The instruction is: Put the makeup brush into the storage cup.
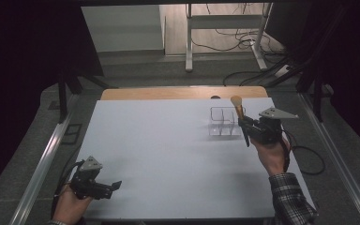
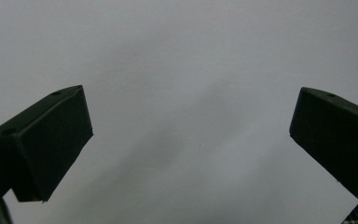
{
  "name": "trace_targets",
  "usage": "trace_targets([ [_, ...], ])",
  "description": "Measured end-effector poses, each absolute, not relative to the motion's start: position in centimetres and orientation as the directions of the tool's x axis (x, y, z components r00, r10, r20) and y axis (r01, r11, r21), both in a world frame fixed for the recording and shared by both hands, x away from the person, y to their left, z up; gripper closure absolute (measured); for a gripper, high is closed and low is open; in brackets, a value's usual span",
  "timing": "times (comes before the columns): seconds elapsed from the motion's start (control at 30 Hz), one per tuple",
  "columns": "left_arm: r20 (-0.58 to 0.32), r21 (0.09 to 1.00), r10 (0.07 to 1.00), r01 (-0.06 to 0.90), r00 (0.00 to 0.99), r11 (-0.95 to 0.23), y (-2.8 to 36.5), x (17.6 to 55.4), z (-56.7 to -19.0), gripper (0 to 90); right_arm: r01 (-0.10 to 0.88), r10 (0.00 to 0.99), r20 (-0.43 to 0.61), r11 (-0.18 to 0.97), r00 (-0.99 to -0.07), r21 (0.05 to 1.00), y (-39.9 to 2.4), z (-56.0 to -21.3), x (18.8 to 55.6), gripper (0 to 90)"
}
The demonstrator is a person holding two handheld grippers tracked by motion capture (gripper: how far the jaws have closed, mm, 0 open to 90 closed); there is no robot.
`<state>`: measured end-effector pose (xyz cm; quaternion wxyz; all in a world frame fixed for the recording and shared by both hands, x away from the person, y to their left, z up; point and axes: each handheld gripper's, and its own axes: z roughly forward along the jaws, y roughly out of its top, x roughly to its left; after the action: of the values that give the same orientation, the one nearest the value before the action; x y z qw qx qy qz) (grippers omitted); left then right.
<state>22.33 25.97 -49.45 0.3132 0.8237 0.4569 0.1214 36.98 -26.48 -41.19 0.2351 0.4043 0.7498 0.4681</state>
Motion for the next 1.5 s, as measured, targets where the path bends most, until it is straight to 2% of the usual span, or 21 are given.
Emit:
trace_targets([
  [1.5,-0.084,0.624,0.827,0.677,0.555,-0.391,26.0,22.4,-49.6,0.0,0.349,0.847,0.032,0.183,-0.531,0.919,-26.0,-39.7,41.0,74.6],
])
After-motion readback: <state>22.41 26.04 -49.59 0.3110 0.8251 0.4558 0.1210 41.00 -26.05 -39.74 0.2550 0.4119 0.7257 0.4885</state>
